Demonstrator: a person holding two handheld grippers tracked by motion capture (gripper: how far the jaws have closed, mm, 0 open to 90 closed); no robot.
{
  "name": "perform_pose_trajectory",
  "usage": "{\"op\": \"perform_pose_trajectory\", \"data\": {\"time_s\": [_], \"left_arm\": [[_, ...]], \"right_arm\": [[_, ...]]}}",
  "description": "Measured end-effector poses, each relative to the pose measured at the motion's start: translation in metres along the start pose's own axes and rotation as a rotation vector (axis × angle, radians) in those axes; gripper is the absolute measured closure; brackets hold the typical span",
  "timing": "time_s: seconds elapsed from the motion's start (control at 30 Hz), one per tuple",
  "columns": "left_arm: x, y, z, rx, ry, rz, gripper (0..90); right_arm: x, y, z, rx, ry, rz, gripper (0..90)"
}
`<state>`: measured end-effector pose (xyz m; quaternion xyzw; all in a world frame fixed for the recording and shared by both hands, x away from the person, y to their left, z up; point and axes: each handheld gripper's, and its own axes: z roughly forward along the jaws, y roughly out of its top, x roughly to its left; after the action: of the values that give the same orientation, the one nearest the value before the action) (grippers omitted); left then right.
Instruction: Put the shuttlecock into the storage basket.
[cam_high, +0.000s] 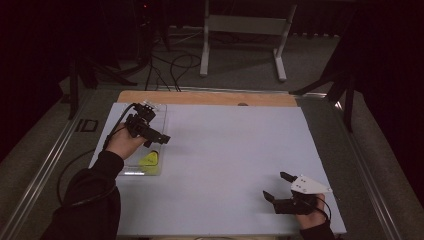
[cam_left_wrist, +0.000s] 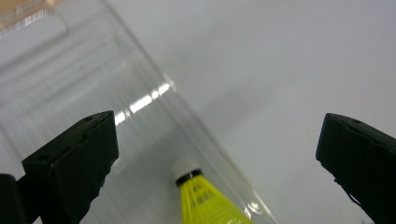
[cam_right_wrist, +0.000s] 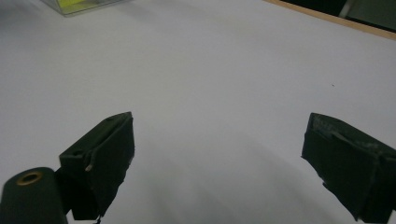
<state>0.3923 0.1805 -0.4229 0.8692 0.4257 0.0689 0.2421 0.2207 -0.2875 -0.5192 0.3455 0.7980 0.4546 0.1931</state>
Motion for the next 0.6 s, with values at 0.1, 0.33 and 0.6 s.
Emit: {"op": "perform_pose_trajectory", "data": {"time_s": [0.1,0.33,0.6], "left_arm": [[-0.007,0.002,0.001,-0.031,-0.021,0.040,0.0],[-0.025,0.008,0.010,-0.067,-0.079,0.151,0.0],[-0.043,0.014,0.021,-0.068,-0.133,0.190,0.0]], "right_arm": [[0.000,0.000,0.000,0.000,0.001,0.002,9.6],[0.000,0.000,0.001,0.002,0.003,0.001,9.6],[-0.001,-0.001,0.001,0.000,0.004,-0.001,9.6]]}}
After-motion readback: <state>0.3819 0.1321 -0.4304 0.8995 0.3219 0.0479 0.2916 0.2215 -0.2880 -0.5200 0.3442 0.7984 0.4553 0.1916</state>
